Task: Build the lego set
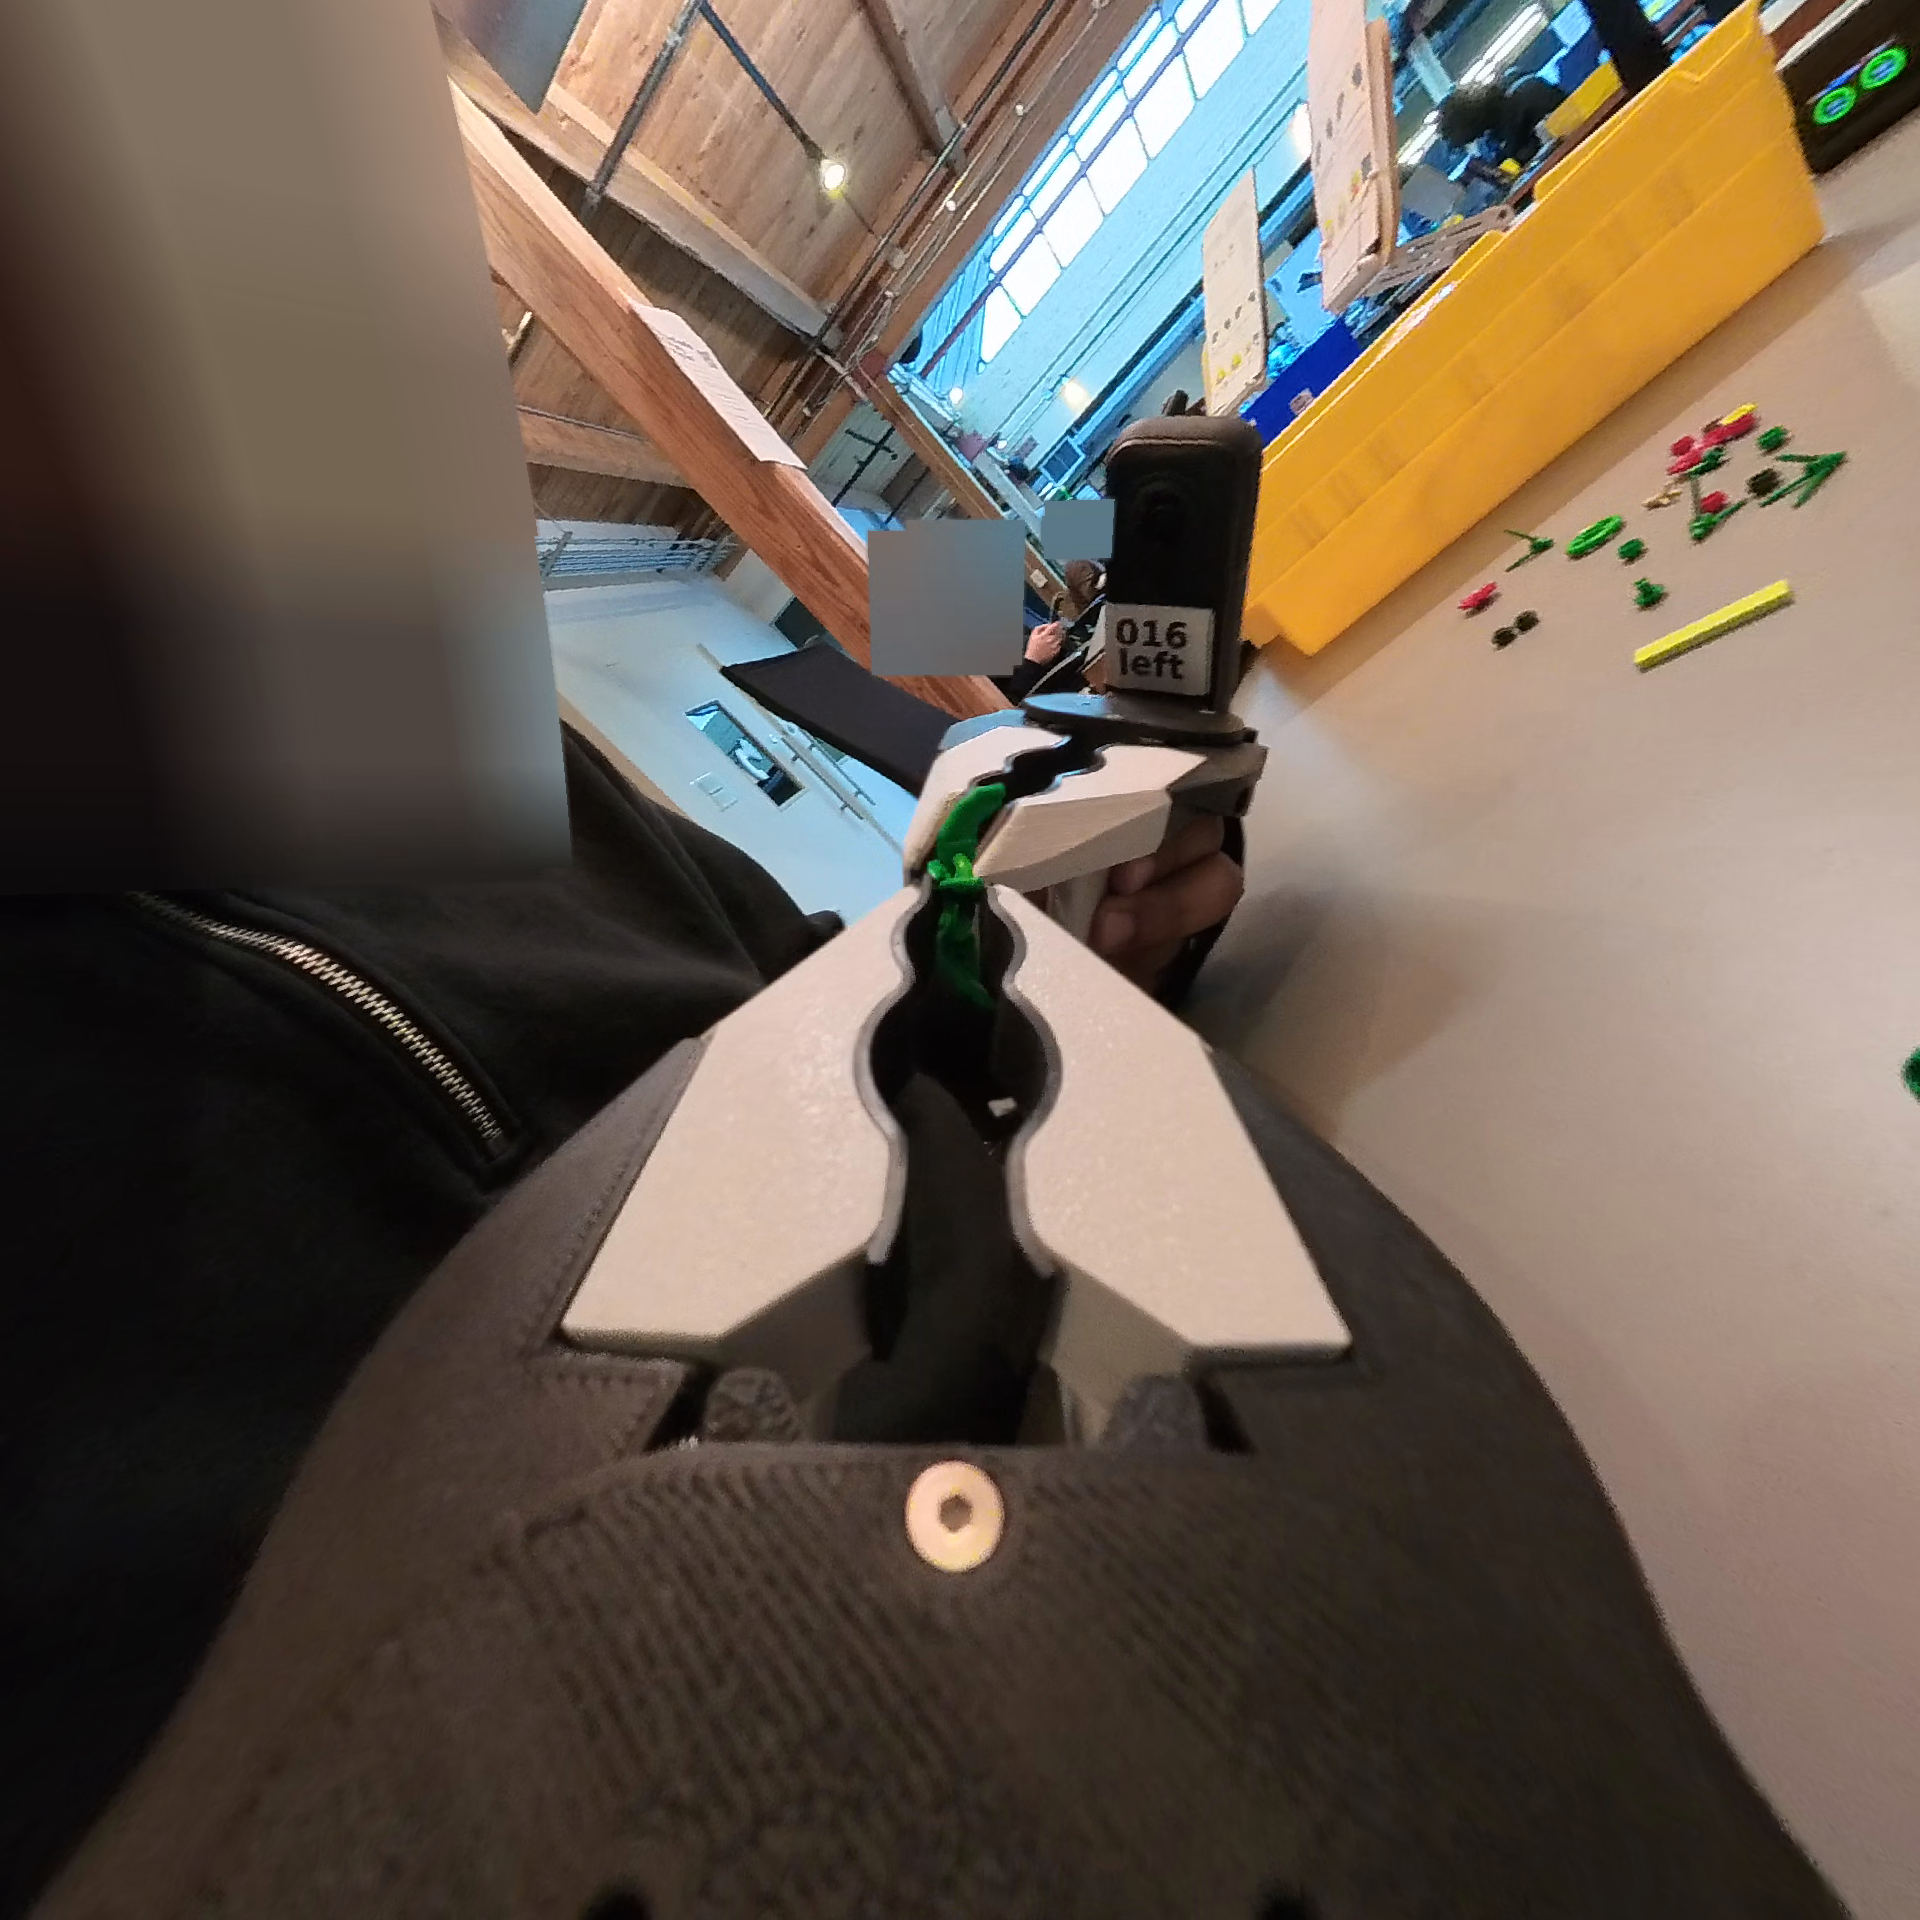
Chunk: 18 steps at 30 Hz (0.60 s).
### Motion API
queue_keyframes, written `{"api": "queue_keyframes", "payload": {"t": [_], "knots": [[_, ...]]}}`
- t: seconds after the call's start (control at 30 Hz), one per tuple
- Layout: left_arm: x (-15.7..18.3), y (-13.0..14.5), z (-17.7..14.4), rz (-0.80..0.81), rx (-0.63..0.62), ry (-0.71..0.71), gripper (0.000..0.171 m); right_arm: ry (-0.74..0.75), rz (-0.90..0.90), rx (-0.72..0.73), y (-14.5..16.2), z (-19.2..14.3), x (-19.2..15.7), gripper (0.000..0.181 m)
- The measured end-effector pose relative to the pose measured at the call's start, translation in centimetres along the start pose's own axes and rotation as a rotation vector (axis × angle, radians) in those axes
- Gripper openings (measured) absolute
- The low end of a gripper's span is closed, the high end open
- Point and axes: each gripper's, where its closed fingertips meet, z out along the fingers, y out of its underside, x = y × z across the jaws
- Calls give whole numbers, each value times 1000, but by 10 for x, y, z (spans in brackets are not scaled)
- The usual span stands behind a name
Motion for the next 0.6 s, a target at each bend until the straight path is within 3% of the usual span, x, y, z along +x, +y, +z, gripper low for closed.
{"api": "queue_keyframes", "payload": {"t": [0.27, 0.6], "knots": [[-11, 0, -4, 25, -14, -98, 5, 97, -41, -4, 0, -1, 11, 5], [-14, -1, -5, 22, -5, -113, 5, 123, -45, -4, -1, -1, 15, 5]]}}
